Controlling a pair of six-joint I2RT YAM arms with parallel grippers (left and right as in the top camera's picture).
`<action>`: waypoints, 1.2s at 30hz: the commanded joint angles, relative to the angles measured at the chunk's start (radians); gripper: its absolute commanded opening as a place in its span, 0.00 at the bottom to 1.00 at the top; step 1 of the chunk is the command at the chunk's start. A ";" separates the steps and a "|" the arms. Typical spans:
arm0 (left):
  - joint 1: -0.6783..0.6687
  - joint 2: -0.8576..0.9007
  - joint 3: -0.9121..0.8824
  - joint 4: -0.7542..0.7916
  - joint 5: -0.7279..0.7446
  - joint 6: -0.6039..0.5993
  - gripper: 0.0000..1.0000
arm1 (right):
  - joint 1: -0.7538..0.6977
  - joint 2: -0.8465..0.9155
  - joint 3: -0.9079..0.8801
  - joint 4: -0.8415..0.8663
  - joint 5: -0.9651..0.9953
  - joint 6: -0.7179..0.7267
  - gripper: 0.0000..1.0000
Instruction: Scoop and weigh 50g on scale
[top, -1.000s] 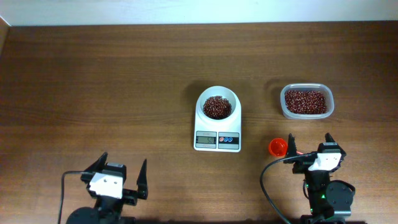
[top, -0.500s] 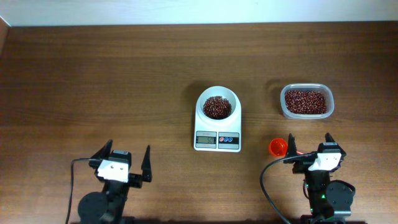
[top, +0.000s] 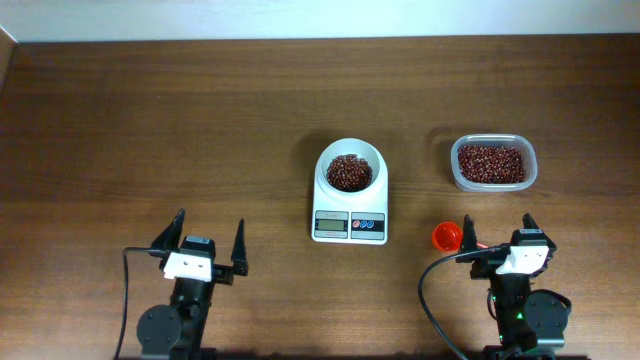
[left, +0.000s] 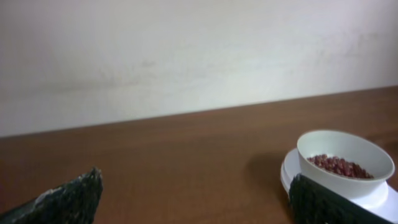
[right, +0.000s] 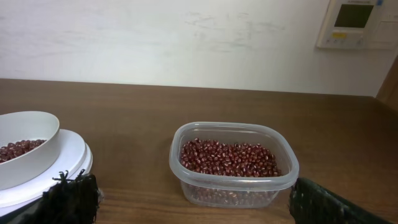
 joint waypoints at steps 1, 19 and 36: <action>0.005 -0.006 -0.045 0.045 0.011 -0.002 0.99 | 0.009 -0.011 -0.006 -0.004 0.002 -0.006 0.99; 0.005 -0.006 -0.106 0.028 0.030 0.029 0.99 | 0.009 -0.011 -0.006 -0.004 0.002 -0.006 0.99; 0.017 -0.006 -0.106 0.028 0.030 0.042 0.99 | 0.009 -0.011 -0.006 -0.004 0.002 -0.006 0.99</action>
